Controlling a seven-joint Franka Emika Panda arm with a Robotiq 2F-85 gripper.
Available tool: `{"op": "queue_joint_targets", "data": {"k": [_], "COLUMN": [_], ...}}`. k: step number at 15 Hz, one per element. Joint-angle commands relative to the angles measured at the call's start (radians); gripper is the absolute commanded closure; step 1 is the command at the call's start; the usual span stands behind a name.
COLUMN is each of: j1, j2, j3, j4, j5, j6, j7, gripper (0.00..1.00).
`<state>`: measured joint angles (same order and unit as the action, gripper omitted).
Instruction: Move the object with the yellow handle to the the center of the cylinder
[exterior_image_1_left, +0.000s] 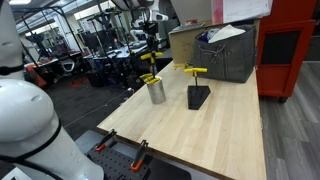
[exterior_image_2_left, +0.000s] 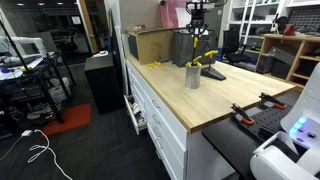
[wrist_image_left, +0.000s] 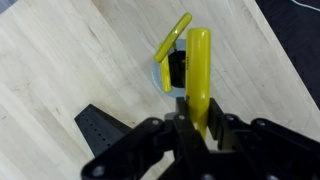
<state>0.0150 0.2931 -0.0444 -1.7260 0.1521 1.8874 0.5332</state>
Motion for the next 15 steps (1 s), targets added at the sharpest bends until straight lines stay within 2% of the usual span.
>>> {"op": "queue_joint_targets", "data": {"k": [1,8,15], "j1": [0.019,0.063,0.092], "j2": [0.019,0.058,0.091], "j3": [0.001,0.004,0.002], "j4": [0.010,-0.001,0.014], "j5": [-0.035,-0.135,-0.183], "j6": [0.021,0.037,0.041], "j7": [-0.025,-0.021,0.000], "gripper": [0.94,0.94,0.94]}}
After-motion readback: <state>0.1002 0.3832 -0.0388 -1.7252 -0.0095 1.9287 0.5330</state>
